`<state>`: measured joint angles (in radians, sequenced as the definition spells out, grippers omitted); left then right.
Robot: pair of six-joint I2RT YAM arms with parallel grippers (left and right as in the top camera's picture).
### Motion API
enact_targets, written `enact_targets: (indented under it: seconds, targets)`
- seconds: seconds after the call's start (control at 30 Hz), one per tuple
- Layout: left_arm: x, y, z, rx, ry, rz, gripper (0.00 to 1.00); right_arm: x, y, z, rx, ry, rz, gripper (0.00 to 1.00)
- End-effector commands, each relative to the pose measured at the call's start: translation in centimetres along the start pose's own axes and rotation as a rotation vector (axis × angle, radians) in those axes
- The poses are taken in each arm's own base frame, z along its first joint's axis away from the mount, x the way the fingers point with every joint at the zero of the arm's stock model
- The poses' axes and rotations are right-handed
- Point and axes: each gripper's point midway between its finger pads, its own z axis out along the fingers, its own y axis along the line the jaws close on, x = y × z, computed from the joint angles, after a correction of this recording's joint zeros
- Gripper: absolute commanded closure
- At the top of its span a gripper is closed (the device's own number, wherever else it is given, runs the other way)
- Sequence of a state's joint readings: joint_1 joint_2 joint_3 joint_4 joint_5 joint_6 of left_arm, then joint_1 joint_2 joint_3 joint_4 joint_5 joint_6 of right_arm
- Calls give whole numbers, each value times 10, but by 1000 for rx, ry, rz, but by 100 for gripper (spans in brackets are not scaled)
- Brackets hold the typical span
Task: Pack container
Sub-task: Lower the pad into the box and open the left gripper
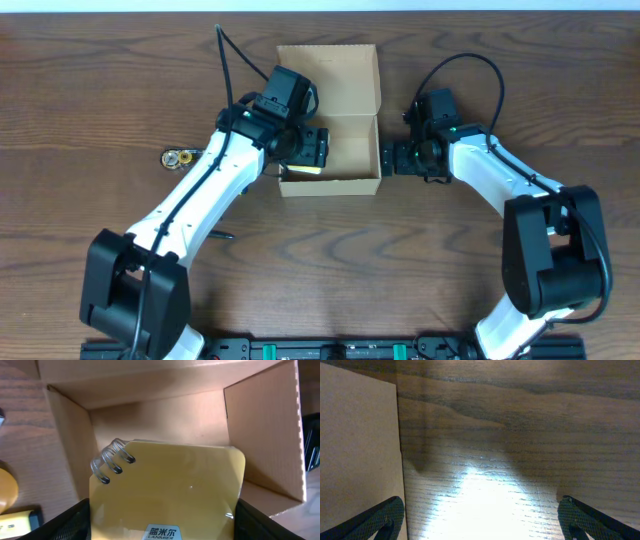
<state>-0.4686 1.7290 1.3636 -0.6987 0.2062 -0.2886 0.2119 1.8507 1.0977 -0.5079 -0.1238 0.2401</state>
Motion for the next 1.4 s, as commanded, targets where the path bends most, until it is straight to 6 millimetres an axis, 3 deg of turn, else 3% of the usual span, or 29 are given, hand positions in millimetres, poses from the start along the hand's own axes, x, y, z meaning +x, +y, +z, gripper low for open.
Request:
enact_targets:
  seconds: [0.0,0.3,0.87,1.37]
  targets:
    - [3,2,9,-12,16,-48,40,1,-2,0,-1,4,-6,1]
    - [7,-2,31,-16,44,-94,39,1,-2,0,-1,4,-6,1]
    - [13,12,36,-92,56,-175,38,1,-2,0,-1,4,-6,1]
    - [16,5,37,-82,63,-151,15,1,-2,0,-1,4,-6,1]
